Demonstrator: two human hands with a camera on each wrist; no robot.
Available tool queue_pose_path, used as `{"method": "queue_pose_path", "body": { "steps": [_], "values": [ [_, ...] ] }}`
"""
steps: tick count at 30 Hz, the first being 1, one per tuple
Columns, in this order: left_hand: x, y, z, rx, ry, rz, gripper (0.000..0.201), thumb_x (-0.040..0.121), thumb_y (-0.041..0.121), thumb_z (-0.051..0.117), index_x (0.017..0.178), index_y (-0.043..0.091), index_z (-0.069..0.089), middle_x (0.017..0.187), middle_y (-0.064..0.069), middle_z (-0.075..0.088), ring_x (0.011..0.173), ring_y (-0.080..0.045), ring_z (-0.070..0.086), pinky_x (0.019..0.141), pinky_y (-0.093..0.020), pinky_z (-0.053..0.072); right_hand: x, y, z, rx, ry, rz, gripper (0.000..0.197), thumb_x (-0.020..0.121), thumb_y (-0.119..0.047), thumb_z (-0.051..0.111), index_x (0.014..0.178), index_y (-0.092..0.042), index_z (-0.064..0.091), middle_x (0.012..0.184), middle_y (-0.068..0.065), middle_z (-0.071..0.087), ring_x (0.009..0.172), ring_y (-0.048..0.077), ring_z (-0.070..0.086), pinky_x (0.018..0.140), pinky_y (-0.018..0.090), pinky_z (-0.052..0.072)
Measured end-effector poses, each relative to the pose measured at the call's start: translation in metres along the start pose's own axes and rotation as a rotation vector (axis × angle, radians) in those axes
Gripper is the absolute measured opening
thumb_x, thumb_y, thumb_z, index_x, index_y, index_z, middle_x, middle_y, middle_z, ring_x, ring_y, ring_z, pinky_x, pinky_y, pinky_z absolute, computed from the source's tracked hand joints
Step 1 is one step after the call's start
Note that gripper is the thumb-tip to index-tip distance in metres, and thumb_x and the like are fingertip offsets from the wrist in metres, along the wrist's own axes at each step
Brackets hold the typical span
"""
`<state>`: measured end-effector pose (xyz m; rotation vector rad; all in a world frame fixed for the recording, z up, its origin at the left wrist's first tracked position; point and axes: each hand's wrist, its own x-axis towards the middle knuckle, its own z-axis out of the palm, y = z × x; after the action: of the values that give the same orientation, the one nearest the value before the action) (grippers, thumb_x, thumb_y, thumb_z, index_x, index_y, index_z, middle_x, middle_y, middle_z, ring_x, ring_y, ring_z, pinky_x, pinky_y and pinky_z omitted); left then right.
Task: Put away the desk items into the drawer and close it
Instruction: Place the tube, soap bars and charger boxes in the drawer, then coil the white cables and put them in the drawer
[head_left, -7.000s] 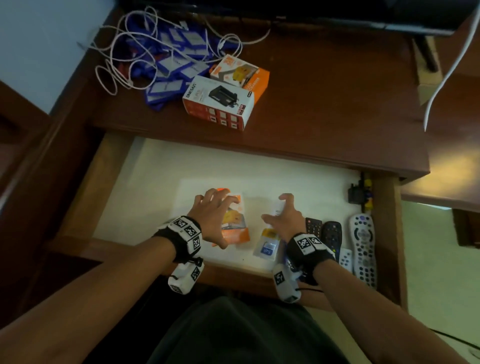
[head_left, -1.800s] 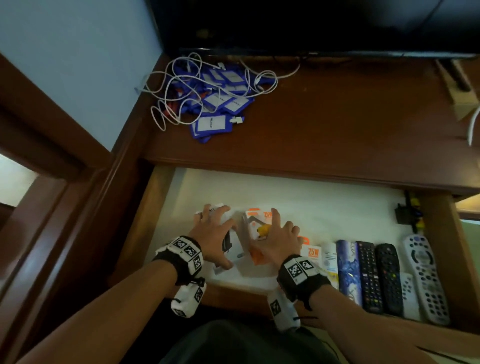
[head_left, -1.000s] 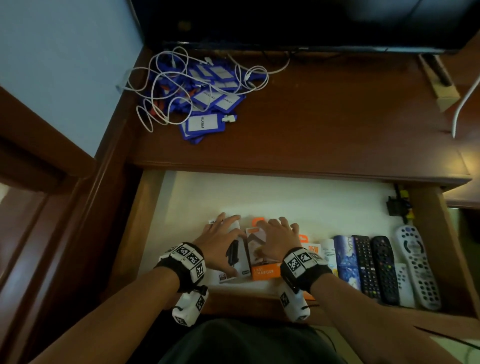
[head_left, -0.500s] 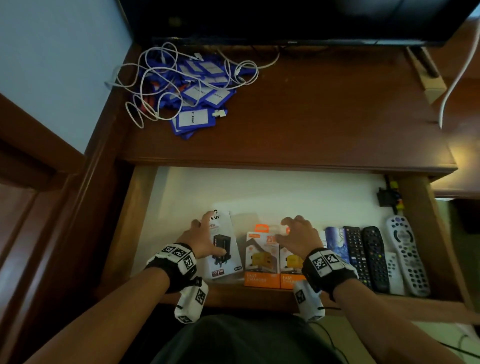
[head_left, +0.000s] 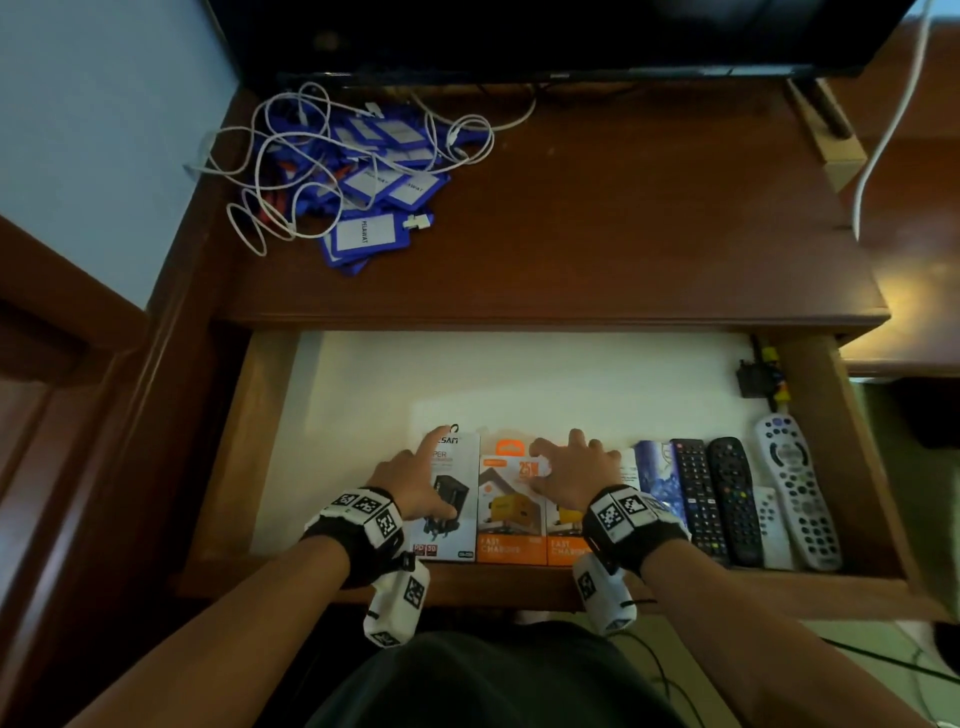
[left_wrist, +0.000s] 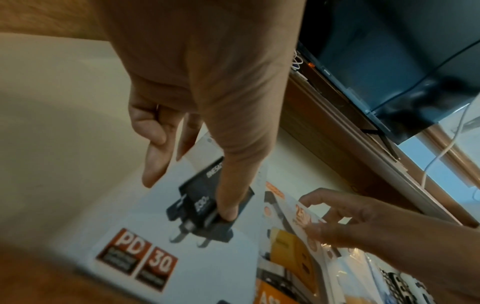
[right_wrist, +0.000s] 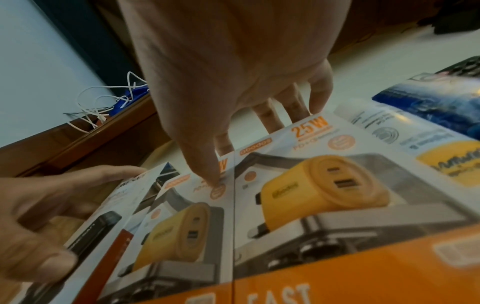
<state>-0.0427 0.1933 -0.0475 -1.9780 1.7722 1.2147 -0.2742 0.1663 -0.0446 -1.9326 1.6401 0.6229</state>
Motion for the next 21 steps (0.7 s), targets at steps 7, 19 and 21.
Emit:
{"method": "queue_pose_path", "body": {
  "steps": [7, 19, 21],
  "values": [
    [-0.015, -0.007, 0.005, -0.217, 0.033, -0.071, 0.124, 0.064, 0.030, 0.087, 0.148, 0.034, -0.005, 0.130, -0.009, 0.058, 0.082, -0.017, 0.064, 0.062, -0.024, 0.053, 0.003, 0.000, -0.009, -0.002, -0.088, -0.024, 0.050, 0.087, -0.053, 0.051, 0.133, -0.044, 0.036, 0.135, 0.010, 0.036, 0.123, 0.039, 0.040, 0.100, 0.053, 0.036],
    [-0.021, -0.015, 0.018, -0.296, 0.083, -0.094, 0.111, 0.067, 0.030, 0.084, 0.145, 0.034, 0.005, 0.118, -0.004, 0.063, 0.086, -0.016, 0.063, 0.074, -0.025, 0.049, 0.018, -0.006, -0.012, 0.052, -0.184, -0.015, 0.046, 0.082, -0.044, 0.054, 0.127, -0.034, 0.047, 0.126, 0.006, 0.039, 0.111, 0.034, 0.050, 0.092, 0.050, 0.046],
    [-0.019, -0.020, 0.018, -0.362, 0.093, -0.124, 0.105, 0.071, 0.031, 0.081, 0.146, 0.031, 0.006, 0.111, -0.004, 0.062, 0.090, -0.017, 0.061, 0.077, -0.026, 0.047, 0.019, -0.005, -0.014, 0.072, -0.183, -0.022, 0.044, 0.083, -0.046, 0.052, 0.122, -0.026, 0.051, 0.125, 0.007, 0.044, 0.107, 0.031, 0.053, 0.091, 0.048, 0.048]
  ]
}}
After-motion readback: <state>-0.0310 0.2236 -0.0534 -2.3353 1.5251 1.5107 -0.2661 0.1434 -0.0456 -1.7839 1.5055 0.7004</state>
